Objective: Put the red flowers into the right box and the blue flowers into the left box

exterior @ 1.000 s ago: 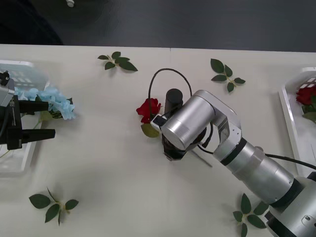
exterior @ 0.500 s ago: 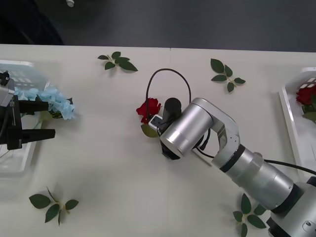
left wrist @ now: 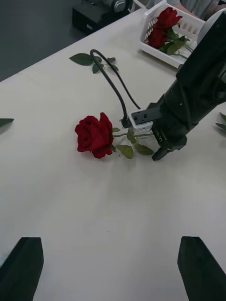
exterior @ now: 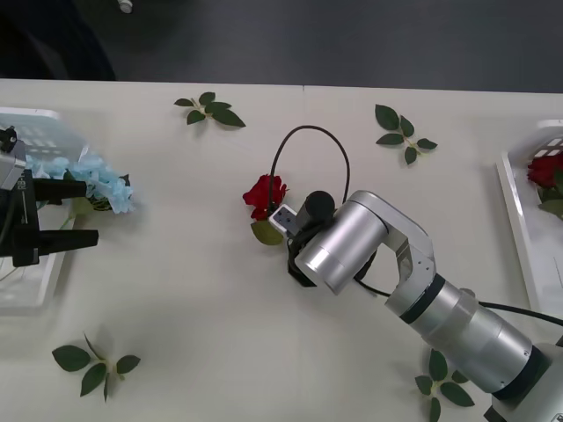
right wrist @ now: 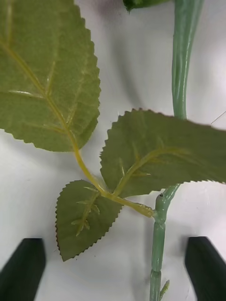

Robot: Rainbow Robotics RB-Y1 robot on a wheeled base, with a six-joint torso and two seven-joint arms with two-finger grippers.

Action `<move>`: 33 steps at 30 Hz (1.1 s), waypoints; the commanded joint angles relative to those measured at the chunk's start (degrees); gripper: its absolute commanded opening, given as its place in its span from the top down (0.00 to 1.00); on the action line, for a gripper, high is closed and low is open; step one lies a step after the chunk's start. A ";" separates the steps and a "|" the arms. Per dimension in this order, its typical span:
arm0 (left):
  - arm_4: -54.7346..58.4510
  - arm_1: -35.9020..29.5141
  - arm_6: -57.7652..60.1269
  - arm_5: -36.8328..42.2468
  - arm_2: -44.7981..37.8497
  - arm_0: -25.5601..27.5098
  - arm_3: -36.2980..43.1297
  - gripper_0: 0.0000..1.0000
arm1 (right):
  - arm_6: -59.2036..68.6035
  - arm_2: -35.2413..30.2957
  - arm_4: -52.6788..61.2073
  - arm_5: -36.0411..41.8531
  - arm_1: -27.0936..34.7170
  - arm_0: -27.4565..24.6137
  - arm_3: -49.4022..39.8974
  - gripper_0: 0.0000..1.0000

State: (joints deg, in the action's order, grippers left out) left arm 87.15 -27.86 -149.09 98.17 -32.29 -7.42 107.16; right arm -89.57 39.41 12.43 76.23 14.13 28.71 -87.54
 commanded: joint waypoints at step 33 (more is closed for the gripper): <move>0.30 -2.11 -3.57 -0.43 -0.32 -0.84 1.38 0.17 | 2.65 -14.63 1.64 1.47 16.19 -16.84 -38.32 1.00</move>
State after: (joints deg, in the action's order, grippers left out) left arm 87.16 -27.89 -149.10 98.15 -32.28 -7.42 107.17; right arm -89.43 26.57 13.56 80.30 28.01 13.62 -120.64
